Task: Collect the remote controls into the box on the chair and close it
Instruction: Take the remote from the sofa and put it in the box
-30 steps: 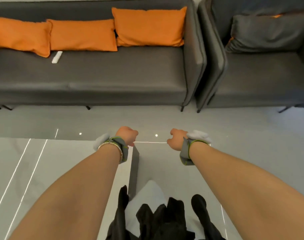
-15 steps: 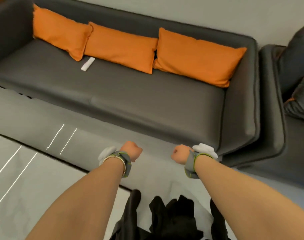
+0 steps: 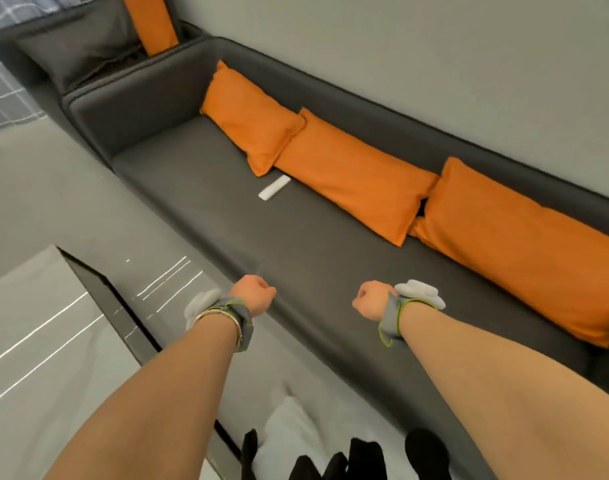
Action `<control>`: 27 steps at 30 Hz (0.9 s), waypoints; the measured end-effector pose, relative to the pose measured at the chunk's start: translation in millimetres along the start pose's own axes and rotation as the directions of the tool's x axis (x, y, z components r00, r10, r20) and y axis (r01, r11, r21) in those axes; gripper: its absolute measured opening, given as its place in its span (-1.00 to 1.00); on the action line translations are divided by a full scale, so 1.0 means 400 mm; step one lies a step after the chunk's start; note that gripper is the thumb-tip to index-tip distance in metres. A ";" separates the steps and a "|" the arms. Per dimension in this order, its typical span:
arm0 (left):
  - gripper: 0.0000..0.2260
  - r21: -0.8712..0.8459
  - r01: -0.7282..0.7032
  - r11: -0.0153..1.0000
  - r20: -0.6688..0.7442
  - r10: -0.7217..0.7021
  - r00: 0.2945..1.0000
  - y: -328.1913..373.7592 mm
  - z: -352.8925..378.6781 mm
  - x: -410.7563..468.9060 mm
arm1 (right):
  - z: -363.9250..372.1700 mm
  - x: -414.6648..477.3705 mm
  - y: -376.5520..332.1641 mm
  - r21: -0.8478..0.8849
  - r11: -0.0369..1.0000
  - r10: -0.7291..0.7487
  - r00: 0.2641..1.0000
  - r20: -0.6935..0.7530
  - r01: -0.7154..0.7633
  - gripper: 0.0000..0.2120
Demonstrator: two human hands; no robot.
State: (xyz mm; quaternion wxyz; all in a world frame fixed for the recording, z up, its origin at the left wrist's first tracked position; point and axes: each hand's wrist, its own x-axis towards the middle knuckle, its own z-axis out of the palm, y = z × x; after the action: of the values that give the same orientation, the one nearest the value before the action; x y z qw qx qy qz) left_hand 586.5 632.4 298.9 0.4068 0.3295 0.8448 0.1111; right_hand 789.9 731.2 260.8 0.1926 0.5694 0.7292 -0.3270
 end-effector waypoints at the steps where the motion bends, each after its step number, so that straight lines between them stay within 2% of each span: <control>1: -0.82 0.000 0.012 1.000 -0.012 -0.012 1.000 -0.003 -0.041 0.042 | -0.026 0.040 -0.049 -0.004 1.000 -0.023 1.000 0.009 0.023 -0.67; 4: -0.83 0.023 0.031 0.999 -0.053 -0.030 0.998 -0.011 -0.189 0.207 | -0.080 0.187 -0.220 0.044 0.998 -0.038 0.999 0.018 0.037 -0.68; 7: -0.86 0.102 0.025 0.994 -0.018 -0.024 1.000 -0.004 -0.314 0.346 | -0.124 0.288 -0.357 0.089 0.996 0.007 1.000 0.025 -0.009 -0.69; 9: -0.84 0.120 0.024 0.993 -0.001 -0.024 1.000 -0.003 -0.355 0.389 | -0.130 0.312 -0.397 0.109 0.994 0.014 0.999 0.032 -0.017 -0.69; 12: -0.78 0.132 0.055 0.990 -0.065 -0.047 0.997 0.020 -0.457 0.553 | -0.155 0.429 -0.487 0.194 0.979 0.049 0.997 0.059 -0.059 -0.70; 14: -0.71 0.157 0.056 0.986 -0.049 -0.049 0.998 0.040 -0.477 0.616 | -0.171 0.466 -0.500 0.204 0.976 0.062 0.996 0.065 -0.074 -0.71; 18: -0.69 0.214 0.004 0.977 0.054 -0.016 0.998 0.133 -0.498 0.809 | -0.207 0.631 -0.515 0.270 0.943 0.187 0.981 0.059 -0.196 -0.65; 19: -0.74 0.235 -0.011 0.972 0.079 -0.007 0.997 0.180 -0.489 0.935 | -0.219 0.747 -0.515 0.306 0.924 0.218 0.973 0.072 -0.230 -0.63; 21: -0.92 0.265 -0.022 0.964 0.098 -0.004 0.995 0.220 -0.481 1.027 | -0.234 0.826 -0.528 0.336 0.909 0.232 0.969 0.086 -0.247 -0.61; 23: -0.96 0.269 -0.037 0.962 0.087 0.014 0.996 0.227 -0.478 1.051 | -0.252 0.838 -0.546 0.346 0.910 0.218 0.974 0.067 -0.228 -0.58; 26: -0.91 0.317 -0.074 0.945 0.135 0.032 0.990 0.256 -0.431 1.173 | -0.246 0.920 -0.547 0.364 0.889 0.266 0.960 0.086 -0.278 -0.56; 27: -0.79 0.338 -0.082 0.938 0.157 0.029 0.987 0.266 -0.411 1.219 | -0.235 0.951 -0.544 0.366 0.880 0.286 0.953 0.101 -0.303 -0.56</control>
State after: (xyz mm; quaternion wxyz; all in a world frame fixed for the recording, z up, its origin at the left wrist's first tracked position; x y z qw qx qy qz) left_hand 290.7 1041.8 154.1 0.4019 0.4265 0.8087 -0.0513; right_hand 484.8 1034.6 135.4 0.1431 0.6924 0.5534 -0.4403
